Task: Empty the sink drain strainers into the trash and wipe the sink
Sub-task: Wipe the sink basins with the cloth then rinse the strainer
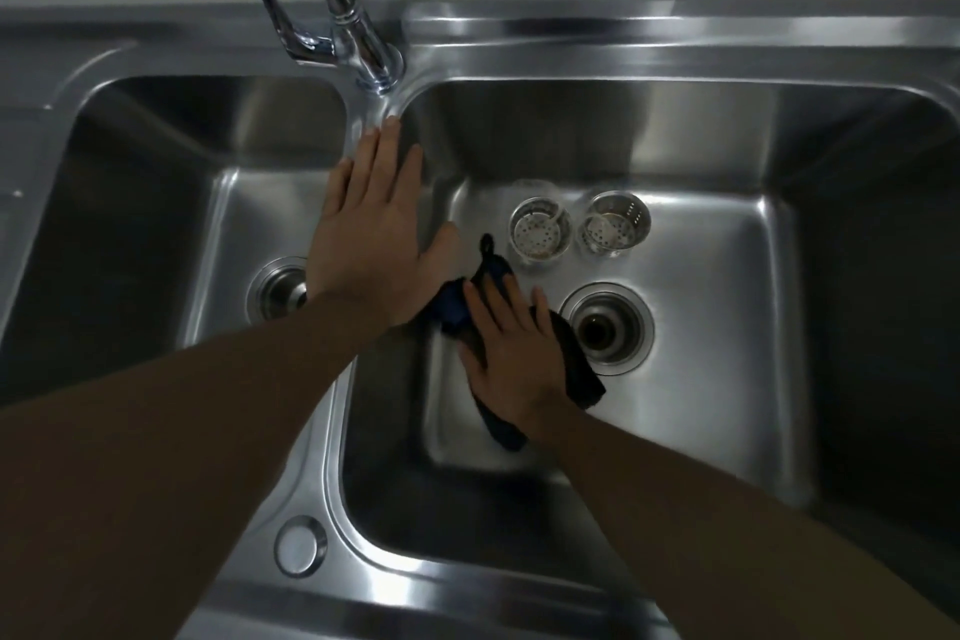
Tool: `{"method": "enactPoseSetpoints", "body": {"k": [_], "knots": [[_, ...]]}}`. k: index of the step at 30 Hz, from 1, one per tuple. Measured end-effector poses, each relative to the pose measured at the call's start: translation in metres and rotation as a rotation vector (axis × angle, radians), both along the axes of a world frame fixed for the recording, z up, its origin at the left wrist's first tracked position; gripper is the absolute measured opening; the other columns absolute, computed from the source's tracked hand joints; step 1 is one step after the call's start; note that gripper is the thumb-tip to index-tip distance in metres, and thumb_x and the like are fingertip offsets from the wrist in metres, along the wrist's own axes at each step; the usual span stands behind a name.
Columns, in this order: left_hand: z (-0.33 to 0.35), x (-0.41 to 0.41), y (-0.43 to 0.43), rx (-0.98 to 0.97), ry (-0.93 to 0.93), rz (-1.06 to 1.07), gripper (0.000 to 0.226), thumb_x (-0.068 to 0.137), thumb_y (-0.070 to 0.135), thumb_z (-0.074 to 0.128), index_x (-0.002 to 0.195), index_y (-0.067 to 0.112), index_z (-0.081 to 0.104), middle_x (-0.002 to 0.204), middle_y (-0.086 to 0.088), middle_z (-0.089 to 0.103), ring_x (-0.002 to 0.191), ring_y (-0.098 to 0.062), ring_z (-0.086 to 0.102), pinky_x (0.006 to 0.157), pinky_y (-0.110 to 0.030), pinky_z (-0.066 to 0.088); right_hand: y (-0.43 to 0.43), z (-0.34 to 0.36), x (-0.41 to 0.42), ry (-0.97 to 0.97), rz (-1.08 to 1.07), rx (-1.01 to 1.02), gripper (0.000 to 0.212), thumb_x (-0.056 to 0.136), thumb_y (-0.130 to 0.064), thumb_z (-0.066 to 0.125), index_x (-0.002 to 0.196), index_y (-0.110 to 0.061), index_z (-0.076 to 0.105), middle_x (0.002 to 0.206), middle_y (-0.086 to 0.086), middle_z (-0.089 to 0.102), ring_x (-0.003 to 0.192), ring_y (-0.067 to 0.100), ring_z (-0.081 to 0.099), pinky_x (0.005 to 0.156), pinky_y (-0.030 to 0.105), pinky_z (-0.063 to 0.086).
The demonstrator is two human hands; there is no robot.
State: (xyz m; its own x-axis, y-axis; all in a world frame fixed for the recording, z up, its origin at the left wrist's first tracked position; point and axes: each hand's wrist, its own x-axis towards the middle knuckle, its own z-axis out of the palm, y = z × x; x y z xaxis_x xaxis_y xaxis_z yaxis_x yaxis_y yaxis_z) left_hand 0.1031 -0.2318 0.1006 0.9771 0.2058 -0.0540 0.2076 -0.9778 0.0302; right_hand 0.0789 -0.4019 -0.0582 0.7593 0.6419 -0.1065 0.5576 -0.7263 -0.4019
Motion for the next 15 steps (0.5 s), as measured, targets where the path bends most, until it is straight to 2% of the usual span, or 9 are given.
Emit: {"method": "enactPoseSetpoints", "body": {"k": [2,5,7,8,9,12,13,15], "knots": [[0.0,0.0,-0.001,0.002,-0.017,0.001,0.078,0.094,0.055,0.027,0.159,0.011,0.021,0.169,-0.009,0.0,0.156,-0.024,-0.002,0.126,-0.042,0.004,-0.002,-0.007,-0.02,-0.015,0.202,0.056,0.07,0.098,-0.052,0.041,0.158,-0.02,0.023,0.162,0.006,0.027,0.153,0.025,0.011,0.119,0.053,0.016],[0.0,0.0,-0.002,-0.004,-0.039,0.008,0.076,0.096,0.055,0.026,0.158,0.011,0.024,0.169,-0.009,0.003,0.156,-0.024,0.0,0.126,-0.043,0.007,-0.037,-0.014,-0.027,-0.041,0.645,0.065,0.067,0.098,-0.051,0.039,0.157,-0.022,0.025,0.162,0.005,0.029,0.153,0.024,0.012,0.121,0.048,0.013],[0.0,-0.001,-0.001,-0.004,-0.039,0.012,0.077,0.096,0.056,0.027,0.158,0.011,0.024,0.169,-0.009,0.003,0.156,-0.023,0.0,0.126,-0.043,0.007,-0.061,-0.013,-0.006,-0.085,0.798,0.042,0.066,0.097,-0.049,0.043,0.157,-0.027,0.027,0.161,0.001,0.031,0.152,0.024,0.014,0.122,0.048,0.011],[0.0,0.0,-0.001,-0.004,-0.037,0.012,0.078,0.096,0.057,0.027,0.158,0.01,0.025,0.169,-0.009,0.002,0.156,-0.023,0.0,0.126,-0.043,0.007,-0.072,-0.012,0.004,-0.088,0.757,0.027,0.066,0.095,-0.046,0.048,0.156,-0.028,0.029,0.161,0.0,0.032,0.152,0.024,0.017,0.121,0.048,0.013],[0.0,0.001,-0.001,-0.001,-0.034,0.01,0.078,0.095,0.058,0.026,0.157,0.01,0.025,0.169,-0.009,0.003,0.156,-0.024,0.001,0.126,-0.043,0.007,-0.082,-0.01,0.011,-0.085,0.622,0.02,0.066,0.093,-0.043,0.052,0.155,-0.029,0.032,0.16,0.0,0.034,0.151,0.024,0.02,0.12,0.05,0.016],[0.0,0.001,-0.001,0.01,-0.031,0.009,0.08,0.094,0.059,0.025,0.157,0.009,0.025,0.169,-0.01,0.003,0.156,-0.024,0.001,0.126,-0.044,0.008,-0.101,-0.003,0.017,-0.052,0.078,0.048,0.064,0.094,-0.037,0.057,0.153,-0.026,0.037,0.159,0.003,0.036,0.15,0.027,0.022,0.116,0.055,0.026],[0.0,0.0,-0.001,0.01,-0.031,0.008,0.08,0.094,0.059,0.025,0.157,0.009,0.025,0.169,-0.01,0.003,0.156,-0.024,0.001,0.126,-0.044,0.008,-0.104,-0.003,0.013,-0.053,0.061,0.064,0.063,0.094,-0.036,0.056,0.153,-0.025,0.037,0.158,0.004,0.036,0.15,0.028,0.022,0.116,0.054,0.026],[0.001,0.0,-0.001,0.001,-0.04,0.007,0.08,0.094,0.059,0.026,0.157,0.009,0.026,0.169,-0.01,0.004,0.156,-0.025,0.001,0.126,-0.044,0.008,-0.112,-0.005,0.005,-0.08,0.306,0.088,0.062,0.093,-0.036,0.054,0.152,-0.025,0.039,0.158,0.003,0.036,0.15,0.028,0.022,0.12,0.05,0.022]]}}
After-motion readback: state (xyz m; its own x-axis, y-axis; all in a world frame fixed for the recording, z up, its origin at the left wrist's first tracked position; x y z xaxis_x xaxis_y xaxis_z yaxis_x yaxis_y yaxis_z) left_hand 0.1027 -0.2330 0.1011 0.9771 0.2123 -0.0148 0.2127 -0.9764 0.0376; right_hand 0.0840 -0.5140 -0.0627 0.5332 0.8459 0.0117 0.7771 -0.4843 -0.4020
